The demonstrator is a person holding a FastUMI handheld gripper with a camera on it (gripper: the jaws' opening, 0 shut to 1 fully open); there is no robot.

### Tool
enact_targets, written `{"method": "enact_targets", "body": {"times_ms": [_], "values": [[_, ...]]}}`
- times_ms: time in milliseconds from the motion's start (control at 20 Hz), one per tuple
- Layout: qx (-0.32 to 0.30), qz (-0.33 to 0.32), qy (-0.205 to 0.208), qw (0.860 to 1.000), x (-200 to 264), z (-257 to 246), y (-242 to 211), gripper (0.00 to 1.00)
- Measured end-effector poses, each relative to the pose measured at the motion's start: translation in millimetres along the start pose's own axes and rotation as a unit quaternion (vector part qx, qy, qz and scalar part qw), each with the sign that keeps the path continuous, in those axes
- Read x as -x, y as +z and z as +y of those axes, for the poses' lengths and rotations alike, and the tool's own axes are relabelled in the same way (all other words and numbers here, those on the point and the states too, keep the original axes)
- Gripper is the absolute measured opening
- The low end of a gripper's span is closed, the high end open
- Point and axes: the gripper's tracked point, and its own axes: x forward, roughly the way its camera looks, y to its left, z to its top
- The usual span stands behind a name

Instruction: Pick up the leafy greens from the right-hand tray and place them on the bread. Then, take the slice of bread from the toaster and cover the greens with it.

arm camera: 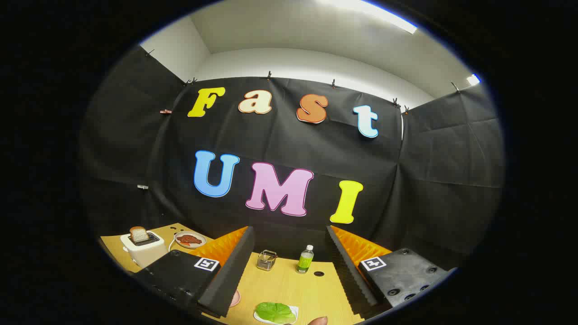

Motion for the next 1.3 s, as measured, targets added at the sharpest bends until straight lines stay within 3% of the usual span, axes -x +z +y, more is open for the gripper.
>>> {"method": "enact_targets", "body": {"times_ms": [750,950,1150,1300], "values": [[0.0,0.007,0.002,1.0,-1.2,-3.4,-1.7,0.97],[0.001,0.049,0.053,0.997,-5.4,9.6,-28.5,0.97],[0.004,0.174,0.161,0.971,-0.7,37.6,-112.8,0.98],[0.011,0.272,0.2,0.941,5.1,41.5,-197.0,0.98]]}}
